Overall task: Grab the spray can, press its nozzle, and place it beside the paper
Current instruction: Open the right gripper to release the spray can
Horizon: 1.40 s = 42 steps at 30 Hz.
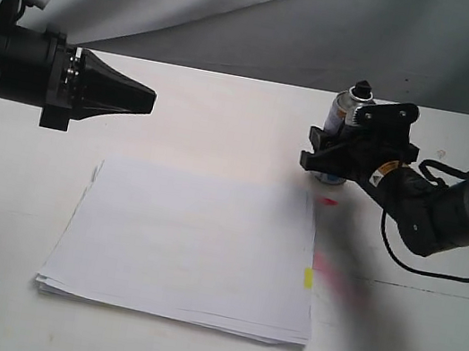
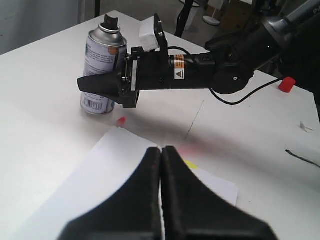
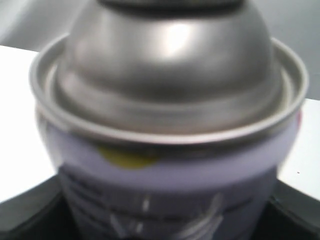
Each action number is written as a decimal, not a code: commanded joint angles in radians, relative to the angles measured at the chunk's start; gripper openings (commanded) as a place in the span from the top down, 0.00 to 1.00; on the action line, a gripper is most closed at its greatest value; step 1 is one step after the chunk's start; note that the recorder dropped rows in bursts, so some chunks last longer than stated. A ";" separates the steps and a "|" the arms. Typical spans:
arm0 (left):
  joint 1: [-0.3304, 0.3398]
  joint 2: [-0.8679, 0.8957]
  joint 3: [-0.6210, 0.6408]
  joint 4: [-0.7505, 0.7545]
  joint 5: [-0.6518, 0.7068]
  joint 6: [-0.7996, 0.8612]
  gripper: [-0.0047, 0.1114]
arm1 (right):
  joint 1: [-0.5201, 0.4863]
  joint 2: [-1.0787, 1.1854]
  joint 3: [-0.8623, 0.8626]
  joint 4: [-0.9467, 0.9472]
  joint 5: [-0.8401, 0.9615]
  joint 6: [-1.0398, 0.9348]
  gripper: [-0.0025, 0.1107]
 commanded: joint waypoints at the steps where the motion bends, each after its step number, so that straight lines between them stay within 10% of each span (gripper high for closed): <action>1: 0.002 -0.007 0.004 0.007 -0.006 -0.015 0.96 | -0.007 -0.006 -0.010 0.007 -0.032 -0.009 0.98; 21: 0.002 -0.007 0.004 0.007 -0.006 -0.015 0.96 | -0.007 -0.006 -0.010 0.004 0.068 0.004 0.96; 33: 0.002 -0.008 0.004 0.007 -0.006 -0.017 0.96 | -0.005 -0.006 -0.010 -0.073 0.068 0.004 0.21; 42: 0.002 -0.055 -0.013 -0.012 0.002 -0.028 0.96 | -0.005 -0.222 -0.010 -0.073 0.192 0.004 0.18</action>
